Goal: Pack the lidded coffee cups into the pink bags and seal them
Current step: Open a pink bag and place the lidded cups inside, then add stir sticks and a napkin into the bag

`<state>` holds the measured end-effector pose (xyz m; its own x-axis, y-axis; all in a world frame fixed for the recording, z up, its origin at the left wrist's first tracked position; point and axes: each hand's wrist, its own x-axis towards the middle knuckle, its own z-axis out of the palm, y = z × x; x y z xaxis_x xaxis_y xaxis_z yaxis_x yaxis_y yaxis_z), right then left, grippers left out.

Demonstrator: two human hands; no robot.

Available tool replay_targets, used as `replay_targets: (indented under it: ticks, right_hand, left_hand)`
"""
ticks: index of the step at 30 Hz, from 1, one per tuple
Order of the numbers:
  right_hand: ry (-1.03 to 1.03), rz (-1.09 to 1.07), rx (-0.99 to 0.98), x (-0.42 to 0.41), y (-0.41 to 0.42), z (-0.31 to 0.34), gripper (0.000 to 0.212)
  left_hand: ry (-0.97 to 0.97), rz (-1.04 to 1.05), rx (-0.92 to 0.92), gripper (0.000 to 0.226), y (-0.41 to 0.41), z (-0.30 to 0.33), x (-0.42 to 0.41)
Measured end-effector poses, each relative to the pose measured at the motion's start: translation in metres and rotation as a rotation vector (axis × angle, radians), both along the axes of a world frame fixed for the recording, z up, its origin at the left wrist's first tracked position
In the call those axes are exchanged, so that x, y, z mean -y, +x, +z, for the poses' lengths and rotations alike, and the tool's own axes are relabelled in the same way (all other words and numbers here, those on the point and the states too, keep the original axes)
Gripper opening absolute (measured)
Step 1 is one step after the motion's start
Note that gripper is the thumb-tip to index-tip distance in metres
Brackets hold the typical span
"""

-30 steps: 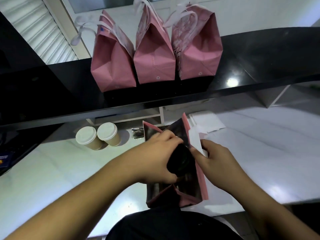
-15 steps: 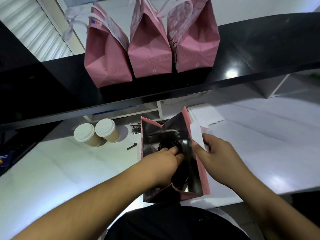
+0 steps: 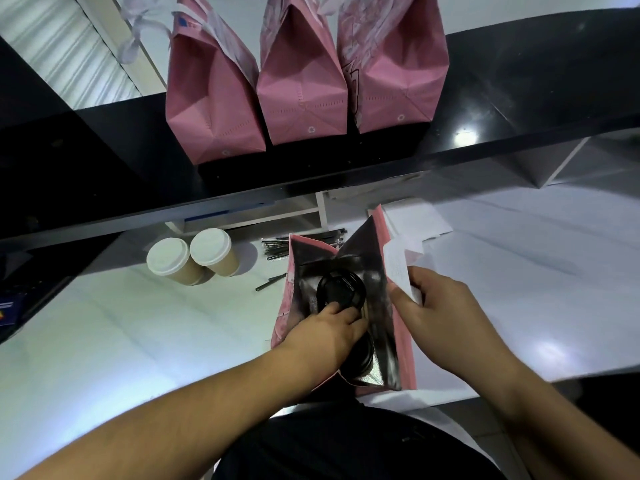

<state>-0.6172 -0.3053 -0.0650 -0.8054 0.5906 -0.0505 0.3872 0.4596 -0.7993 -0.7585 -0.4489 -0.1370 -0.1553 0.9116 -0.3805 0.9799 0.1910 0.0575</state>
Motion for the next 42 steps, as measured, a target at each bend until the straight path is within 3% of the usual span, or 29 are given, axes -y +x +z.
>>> replay_targets:
  ticks: [3,8,12,14,16,18,20,24,28,32,35,40,42]
  right_hand:
    - [-0.004,-0.006,0.016,0.001,-0.001,0.001,0.014]
    - [0.015,-0.068,-0.009,-0.001,-0.002,0.008,0.034]
    - [0.047,-0.12,0.012,-0.006,-0.004,0.012,0.037]
    - [0.078,-0.143,0.042,-0.011,-0.003,0.009,0.045]
    - [0.089,-0.161,0.072,-0.017,-0.003,0.007,0.05]
    - [0.105,-0.174,0.094,-0.021,-0.004,0.005,0.056]
    - [0.129,-0.182,0.084,-0.023,-0.004,0.006,0.061]
    - [0.139,-0.187,0.096,-0.023,-0.002,0.011,0.069]
    - [0.115,-0.258,0.154,-0.024,-0.001,0.013,0.076]
    - [0.152,-0.282,0.211,-0.022,-0.004,0.018,0.094]
    - [0.183,-0.317,0.239,-0.02,-0.006,0.02,0.095]
    - [0.198,-0.362,0.248,-0.011,-0.009,0.025,0.052]
    - [0.191,-0.376,0.247,-0.009,-0.01,0.026,0.052]
  left_hand:
    - [-0.035,-0.001,0.007,0.055,0.001,-0.001,0.001]
    - [-0.021,0.006,0.138,0.064,-0.004,0.037,-0.007]
    - [0.529,0.069,0.282,0.03,-0.024,0.083,-0.014]
    - [0.78,0.198,0.316,0.015,-0.049,0.095,-0.009]
    - [0.876,0.423,0.328,0.004,-0.081,0.091,-0.003]
    - [0.826,0.656,0.327,0.006,-0.114,0.068,0.002]
    - [0.649,0.787,0.273,0.006,-0.142,0.035,0.008]
    - [0.289,0.738,0.156,0.017,-0.172,-0.024,0.009]
    - [0.111,0.685,0.153,0.036,-0.181,-0.06,-0.009]
    - [0.07,0.635,0.17,0.04,-0.183,-0.086,-0.026]
    - [0.079,0.628,0.213,0.04,-0.183,-0.1,-0.029]
    - [0.164,0.573,0.235,0.028,-0.191,-0.109,-0.027]
    - [0.141,0.565,0.248,0.029,-0.193,-0.106,-0.029]
